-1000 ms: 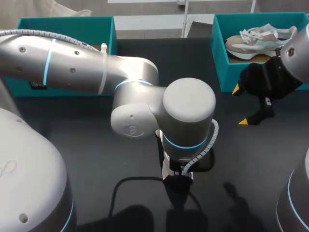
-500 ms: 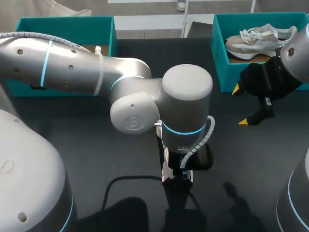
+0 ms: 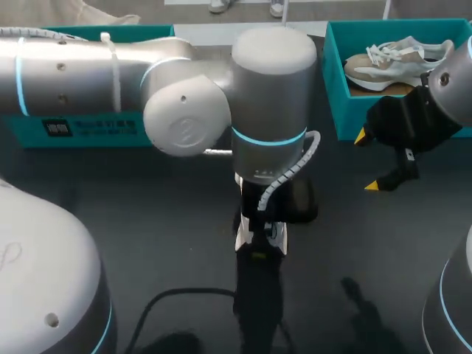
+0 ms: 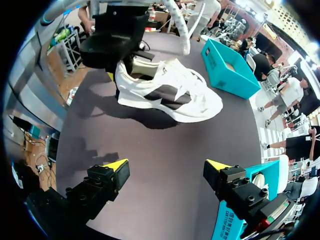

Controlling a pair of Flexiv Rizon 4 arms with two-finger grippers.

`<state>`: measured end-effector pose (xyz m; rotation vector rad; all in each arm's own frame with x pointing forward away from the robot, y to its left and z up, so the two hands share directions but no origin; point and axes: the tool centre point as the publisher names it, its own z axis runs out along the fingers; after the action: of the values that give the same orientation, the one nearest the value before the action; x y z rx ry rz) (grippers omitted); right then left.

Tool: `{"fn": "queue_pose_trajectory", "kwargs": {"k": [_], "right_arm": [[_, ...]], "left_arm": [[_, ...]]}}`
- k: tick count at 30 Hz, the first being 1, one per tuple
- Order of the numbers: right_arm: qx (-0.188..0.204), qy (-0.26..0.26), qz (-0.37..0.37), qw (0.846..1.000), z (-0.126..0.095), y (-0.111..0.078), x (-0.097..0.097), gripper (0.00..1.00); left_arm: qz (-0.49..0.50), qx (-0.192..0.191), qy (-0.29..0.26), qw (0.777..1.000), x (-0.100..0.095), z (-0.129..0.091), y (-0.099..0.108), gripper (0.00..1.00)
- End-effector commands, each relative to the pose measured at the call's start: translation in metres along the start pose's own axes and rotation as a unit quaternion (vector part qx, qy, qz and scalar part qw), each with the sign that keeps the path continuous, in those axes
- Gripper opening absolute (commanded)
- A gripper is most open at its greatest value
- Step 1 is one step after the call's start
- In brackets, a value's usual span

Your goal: Take the shoe out of the shoebox, open the shoe tongue, remove and reinsert the insole, then place the shoe into the shoebox

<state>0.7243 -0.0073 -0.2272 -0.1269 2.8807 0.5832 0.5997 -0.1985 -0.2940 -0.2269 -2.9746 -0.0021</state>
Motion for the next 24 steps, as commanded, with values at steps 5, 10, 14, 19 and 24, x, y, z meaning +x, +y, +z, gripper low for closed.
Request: {"fn": "queue_pose_trajectory", "kwargs": {"k": [5,10,14,19,24], "right_arm": [[0.002,-0.001,0.0,1.0,0.001,0.0,0.0,1.0],[0.002,-0.001,0.0,1.0,0.001,0.0,0.0,1.0],[0.002,-0.001,0.0,1.0,0.001,0.0,0.0,1.0],[0.002,-0.001,0.0,1.0,0.001,0.0,0.0,1.0],[0.002,-0.001,0.0,1.0,0.001,0.0,0.0,1.0]], "left_arm": [[0.016,0.02,0.001,1.0,-0.001,-0.119,0.047,0.0],[0.039,-0.011,0.004,0.999,-0.006,-0.145,0.059,0.0],[0.065,-0.012,0.001,0.998,-0.015,-0.174,0.078,0.0],[0.062,-0.022,-0.019,0.998,-0.03,-0.203,0.096,0.0],[0.045,-0.025,-0.056,0.997,-0.036,-0.219,0.096,0.0]]}}
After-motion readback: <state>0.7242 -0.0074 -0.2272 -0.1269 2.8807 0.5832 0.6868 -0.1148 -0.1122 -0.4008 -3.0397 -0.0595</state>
